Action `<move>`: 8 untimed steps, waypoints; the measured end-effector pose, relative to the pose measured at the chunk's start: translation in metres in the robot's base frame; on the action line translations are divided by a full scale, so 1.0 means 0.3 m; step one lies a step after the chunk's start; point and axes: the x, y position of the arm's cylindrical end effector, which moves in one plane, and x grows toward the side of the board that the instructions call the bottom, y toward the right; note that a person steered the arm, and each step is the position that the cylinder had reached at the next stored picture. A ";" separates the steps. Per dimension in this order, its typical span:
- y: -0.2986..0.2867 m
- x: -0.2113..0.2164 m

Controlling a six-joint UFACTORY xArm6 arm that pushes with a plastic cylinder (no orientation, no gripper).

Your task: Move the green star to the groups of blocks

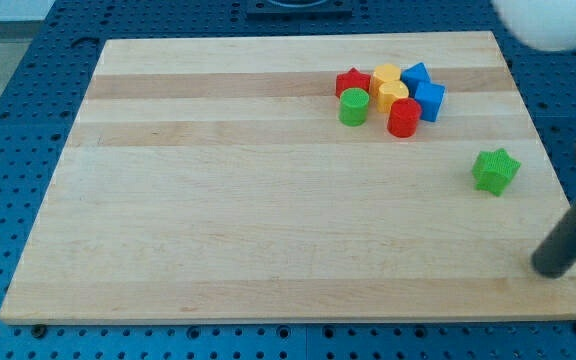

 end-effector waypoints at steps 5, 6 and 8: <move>-0.001 -0.264; 0.069 -0.309; -0.077 -0.395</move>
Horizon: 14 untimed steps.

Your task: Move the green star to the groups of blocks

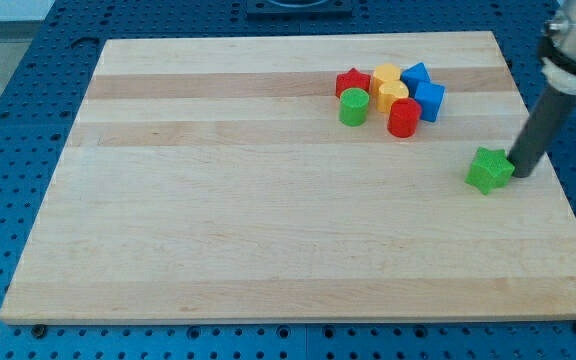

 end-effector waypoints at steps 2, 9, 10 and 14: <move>-0.229 0.004; -0.340 0.055; -0.368 0.056; -0.490 -0.047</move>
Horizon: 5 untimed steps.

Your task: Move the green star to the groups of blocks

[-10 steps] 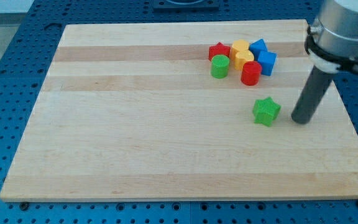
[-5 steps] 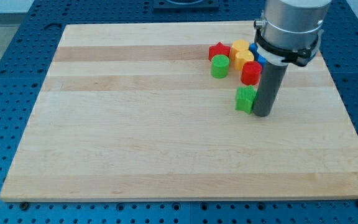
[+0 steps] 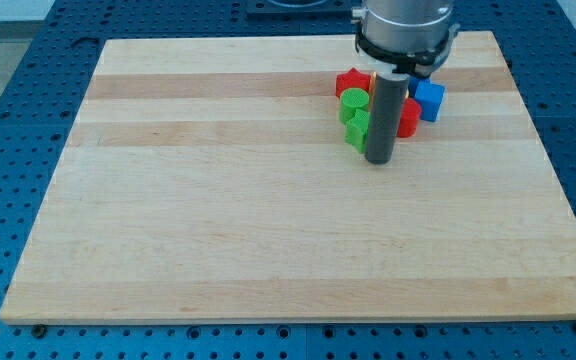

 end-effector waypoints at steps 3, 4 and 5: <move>-0.078 0.015; -0.046 -0.005; -0.024 -0.030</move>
